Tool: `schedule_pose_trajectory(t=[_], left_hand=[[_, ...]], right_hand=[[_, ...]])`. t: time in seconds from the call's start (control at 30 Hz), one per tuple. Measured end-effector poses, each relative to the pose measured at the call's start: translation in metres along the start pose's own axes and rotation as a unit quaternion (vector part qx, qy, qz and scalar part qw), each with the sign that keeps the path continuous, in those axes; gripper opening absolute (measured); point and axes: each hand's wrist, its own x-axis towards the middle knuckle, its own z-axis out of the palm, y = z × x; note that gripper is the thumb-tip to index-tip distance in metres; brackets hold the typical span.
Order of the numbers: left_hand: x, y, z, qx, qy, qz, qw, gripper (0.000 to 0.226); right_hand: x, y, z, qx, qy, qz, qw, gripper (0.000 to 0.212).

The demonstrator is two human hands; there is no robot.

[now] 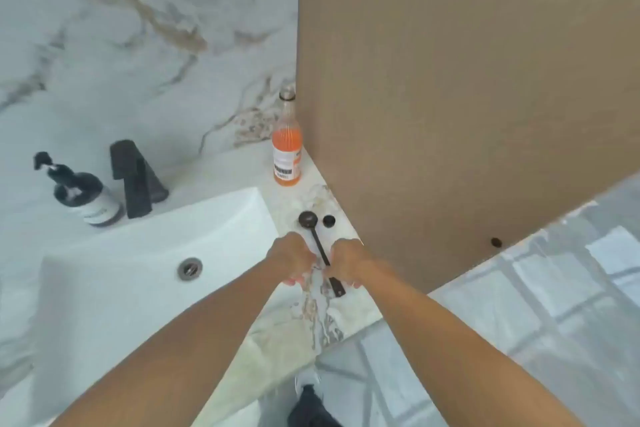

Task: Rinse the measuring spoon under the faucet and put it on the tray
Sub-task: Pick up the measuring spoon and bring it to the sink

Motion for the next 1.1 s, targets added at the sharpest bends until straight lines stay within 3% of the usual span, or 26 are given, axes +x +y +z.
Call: schedule_pose_trajectory(t=[0.17, 0.53, 0.9, 1.1], left_hand=[[0.044, 0.009, 0.017, -0.175, 0.088, -0.072, 0.978, 0.025], [0.080, 0.009, 0.028, -0.221, 0.149, -0.088, 0.960, 0.025], [0.079, -0.014, 0.008, -0.343, 0.090, -0.072, 0.932, 0.009], [0.065, -0.054, -0.031, -0.457, 0.091, -0.073, 0.882, 0.009]], right_hand=[[0.044, 0.020, 0.022, 0.024, 0.041, -0.016, 0.999, 0.030], [0.067, 0.031, 0.041, 0.071, 0.036, -0.036, 0.996, 0.005], [0.057, 0.007, 0.042, 0.147, 0.004, -0.030, 0.989, 0.012], [0.056, -0.041, 0.049, 0.156, -0.008, -0.059, 0.986, 0.026]])
